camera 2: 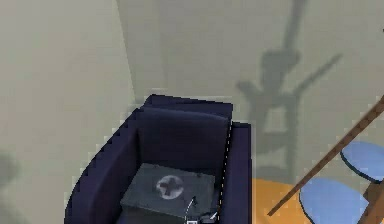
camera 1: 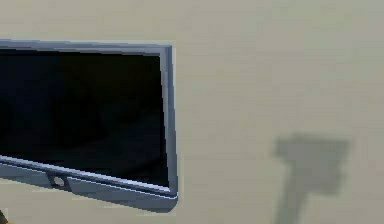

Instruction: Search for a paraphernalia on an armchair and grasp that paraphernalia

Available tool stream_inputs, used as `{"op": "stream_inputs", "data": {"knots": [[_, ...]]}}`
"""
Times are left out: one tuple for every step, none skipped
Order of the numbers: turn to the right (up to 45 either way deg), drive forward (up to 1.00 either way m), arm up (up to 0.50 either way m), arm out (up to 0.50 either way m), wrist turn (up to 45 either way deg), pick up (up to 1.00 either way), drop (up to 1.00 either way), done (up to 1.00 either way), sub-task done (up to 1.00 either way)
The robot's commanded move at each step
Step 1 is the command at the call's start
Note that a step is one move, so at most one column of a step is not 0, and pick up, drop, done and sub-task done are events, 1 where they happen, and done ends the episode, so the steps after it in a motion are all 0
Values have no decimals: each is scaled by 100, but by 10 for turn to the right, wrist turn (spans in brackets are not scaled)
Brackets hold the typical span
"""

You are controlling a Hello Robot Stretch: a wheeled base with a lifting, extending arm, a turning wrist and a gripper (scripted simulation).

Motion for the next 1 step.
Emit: {"op": "stream_inputs", "data": {"knots": [[0, 0, -30, 0, 0, 0, 0, 0, 0]]}}
